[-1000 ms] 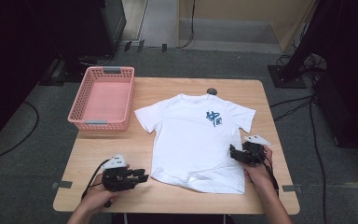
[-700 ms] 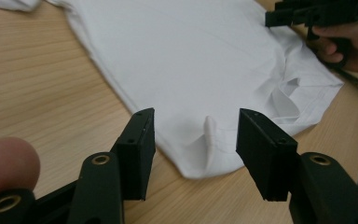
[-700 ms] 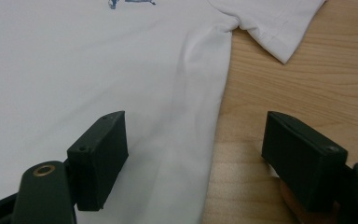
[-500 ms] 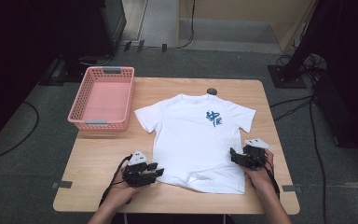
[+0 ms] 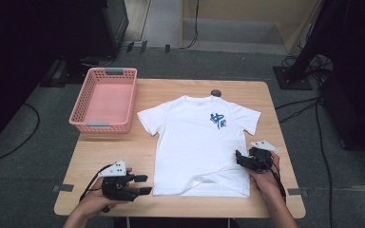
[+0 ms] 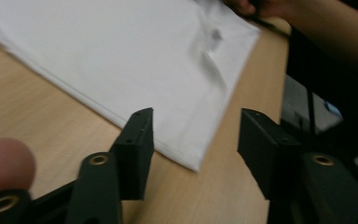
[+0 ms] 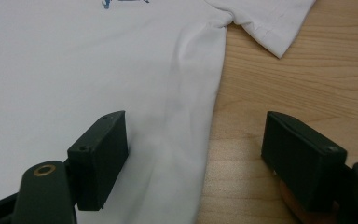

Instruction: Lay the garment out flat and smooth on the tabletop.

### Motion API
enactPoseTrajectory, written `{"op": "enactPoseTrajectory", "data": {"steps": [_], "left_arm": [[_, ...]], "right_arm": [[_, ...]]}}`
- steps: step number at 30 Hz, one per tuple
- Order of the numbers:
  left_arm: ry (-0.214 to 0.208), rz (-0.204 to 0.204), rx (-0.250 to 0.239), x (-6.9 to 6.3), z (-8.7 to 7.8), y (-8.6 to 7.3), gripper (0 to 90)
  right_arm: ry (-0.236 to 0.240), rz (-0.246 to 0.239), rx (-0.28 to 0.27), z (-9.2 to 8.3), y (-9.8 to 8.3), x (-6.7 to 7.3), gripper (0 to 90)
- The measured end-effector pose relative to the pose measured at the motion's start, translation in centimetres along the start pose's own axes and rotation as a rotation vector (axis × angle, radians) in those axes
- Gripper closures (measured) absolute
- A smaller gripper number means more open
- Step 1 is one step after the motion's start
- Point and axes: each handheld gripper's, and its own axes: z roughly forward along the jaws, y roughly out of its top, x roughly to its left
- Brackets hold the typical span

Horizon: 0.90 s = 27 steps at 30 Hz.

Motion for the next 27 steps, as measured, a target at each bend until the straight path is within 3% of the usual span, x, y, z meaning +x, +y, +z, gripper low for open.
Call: {"op": "enactPoseTrajectory", "data": {"steps": [1,2,4,5,7,11,19,23,27], "left_arm": [[0.052,-0.031,0.011,0.0,0.5,0.3,38.2],[0.105,-0.044,0.023,0.0,1.2,0.6,36.3],[0.172,-0.062,0.045,-0.3,2.5,0.8,31.1],[0.231,-0.080,0.056,-0.6,3.3,0.9,30.9],[0.293,-0.080,0.082,-1.0,4.3,0.9,29.3],[0.390,-0.033,0.095,-2.0,5.1,0.7,29.2],[0.437,-0.014,0.098,-2.5,5.4,0.0,29.1],[0.471,0.024,0.093,-3.0,5.7,-0.3,28.5],[0.513,0.059,0.080,-3.5,6.2,-0.8,26.6]], "right_arm": [[0.000,0.000,-0.001,0.0,0.0,0.0,22.5],[-0.001,-0.001,-0.001,-0.1,-0.1,0.0,22.4],[0.004,-0.008,-0.001,-0.4,-0.4,0.1,21.0],[0.007,-0.015,0.001,-0.6,-0.5,0.1,20.3],[0.010,-0.026,0.000,-1.2,-1.0,0.2,19.7],[0.040,-0.021,0.001,-3.0,-1.8,0.1,18.2],[0.080,-0.054,0.042,-6.9,-4.4,0.5,16.0],[0.096,-0.077,0.008,-8.8,-5.8,0.9,37.6],[0.151,-0.109,-0.032,-10.2,-6.7,1.7,62.8]]}}
